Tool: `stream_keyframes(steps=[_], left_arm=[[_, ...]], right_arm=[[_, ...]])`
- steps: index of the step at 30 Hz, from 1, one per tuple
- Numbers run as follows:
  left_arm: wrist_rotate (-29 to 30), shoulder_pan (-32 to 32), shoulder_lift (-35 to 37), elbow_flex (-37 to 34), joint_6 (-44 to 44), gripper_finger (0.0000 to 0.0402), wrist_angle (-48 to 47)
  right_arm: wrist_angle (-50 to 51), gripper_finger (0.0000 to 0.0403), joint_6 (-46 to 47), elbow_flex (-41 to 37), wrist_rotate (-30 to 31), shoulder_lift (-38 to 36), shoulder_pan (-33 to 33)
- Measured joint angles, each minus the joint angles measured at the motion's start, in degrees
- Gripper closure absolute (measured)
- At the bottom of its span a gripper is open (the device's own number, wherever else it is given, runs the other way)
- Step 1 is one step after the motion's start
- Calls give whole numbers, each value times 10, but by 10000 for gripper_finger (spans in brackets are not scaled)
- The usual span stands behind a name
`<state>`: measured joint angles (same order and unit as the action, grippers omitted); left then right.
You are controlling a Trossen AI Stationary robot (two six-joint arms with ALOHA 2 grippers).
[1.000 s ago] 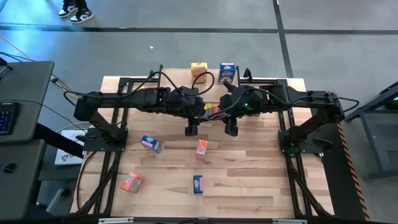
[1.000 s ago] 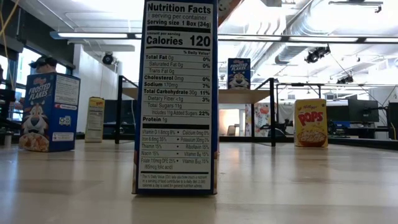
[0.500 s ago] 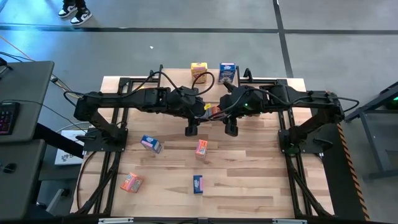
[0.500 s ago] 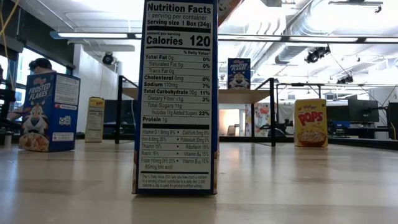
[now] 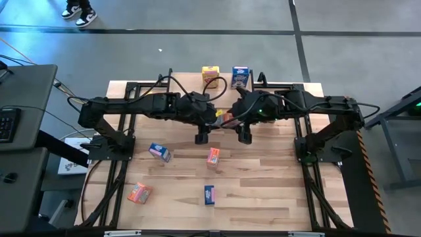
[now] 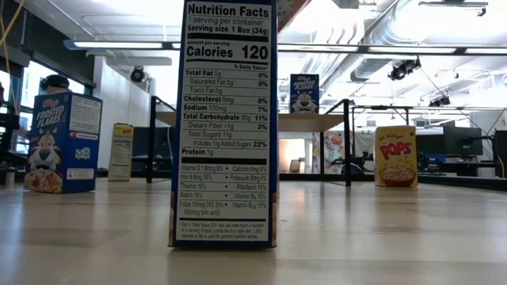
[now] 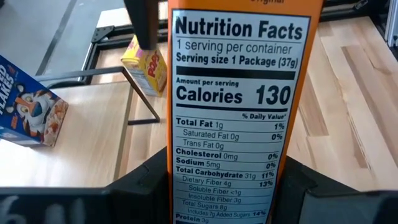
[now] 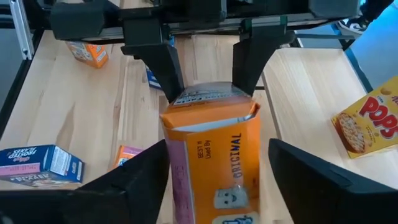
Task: Stack cereal on shelf
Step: Put the bottom right orange cereal box on the shelf
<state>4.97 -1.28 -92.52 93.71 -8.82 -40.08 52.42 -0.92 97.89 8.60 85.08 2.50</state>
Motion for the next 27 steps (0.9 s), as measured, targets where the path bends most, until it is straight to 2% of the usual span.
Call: stream_keyframes(steps=[5, 12, 27], left_arm=[[0, -2, 11, -2, -3, 236, -4], [0, -15, 41, -49, 1, 236, 20], [0, -85, 146, -226, 24, 236, 183]], right_arm=[[-5, 132, -21, 0, 0, -12, 0], [-15, 132, -21, 0, 3, -50, 0], [28, 132, -19, -1, 2, -134, 1]])
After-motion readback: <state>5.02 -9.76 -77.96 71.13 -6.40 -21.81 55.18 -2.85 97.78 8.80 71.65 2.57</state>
